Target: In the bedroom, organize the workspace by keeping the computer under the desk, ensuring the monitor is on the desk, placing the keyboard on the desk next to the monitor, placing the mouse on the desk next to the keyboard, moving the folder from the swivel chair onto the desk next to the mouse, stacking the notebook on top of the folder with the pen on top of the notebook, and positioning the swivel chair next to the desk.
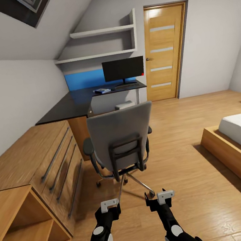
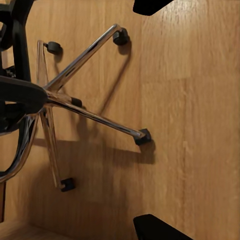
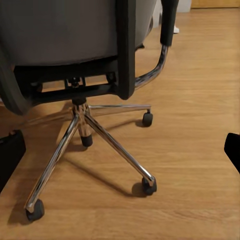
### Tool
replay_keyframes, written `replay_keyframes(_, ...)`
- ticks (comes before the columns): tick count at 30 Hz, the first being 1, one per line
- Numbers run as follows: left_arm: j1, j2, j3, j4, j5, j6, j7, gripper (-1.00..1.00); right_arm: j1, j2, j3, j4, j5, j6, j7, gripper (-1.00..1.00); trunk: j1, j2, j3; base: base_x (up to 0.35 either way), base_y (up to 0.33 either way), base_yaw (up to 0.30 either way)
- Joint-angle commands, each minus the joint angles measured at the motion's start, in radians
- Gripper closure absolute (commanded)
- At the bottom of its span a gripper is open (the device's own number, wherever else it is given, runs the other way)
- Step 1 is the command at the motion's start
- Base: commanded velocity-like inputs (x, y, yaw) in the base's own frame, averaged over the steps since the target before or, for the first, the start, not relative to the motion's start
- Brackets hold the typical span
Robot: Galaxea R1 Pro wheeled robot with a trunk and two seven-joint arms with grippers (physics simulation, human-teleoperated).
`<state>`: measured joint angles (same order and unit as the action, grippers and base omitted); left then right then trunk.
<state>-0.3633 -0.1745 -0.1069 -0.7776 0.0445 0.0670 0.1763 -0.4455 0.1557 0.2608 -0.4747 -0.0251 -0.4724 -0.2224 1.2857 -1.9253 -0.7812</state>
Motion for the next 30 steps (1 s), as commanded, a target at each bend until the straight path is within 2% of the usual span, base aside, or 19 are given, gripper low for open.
replay_keyframes(1, 0.000, 0.000, -0.002, -0.002, 0.005, 0.005, 0.005, -1.00, -0.001, -0.001, 0.008, 0.000, -0.002, -0.003, -0.009, -1.00, 0.004, -0.008, -0.004, 0.000, 0.000, 0.000)
replay_keyframes(13, 0.000, 0.000, -0.001, -0.001, 0.005, 0.002, 0.001, -1.00, -0.001, -0.002, 0.008, 0.001, -0.002, -0.029, -0.009, -1.00, 0.004, -0.008, -0.004, 0.008, 0.000, 0.000)
replay_keyframes(23, 0.000, 0.000, -0.002, 0.000, 0.005, 0.002, -0.001, -1.00, -0.001, -0.002, 0.008, 0.001, -0.002, -0.033, -0.009, -1.00, 0.004, -0.008, -0.004, 0.260, 0.000, 0.000)
replay_keyframes(30, 0.000, 0.000, -0.002, 0.000, 0.005, 0.001, -0.001, -1.00, -0.001, -0.002, 0.008, 0.001, -0.002, -0.033, -0.009, -1.00, 0.004, -0.008, -0.004, 0.098, 0.000, 0.000)
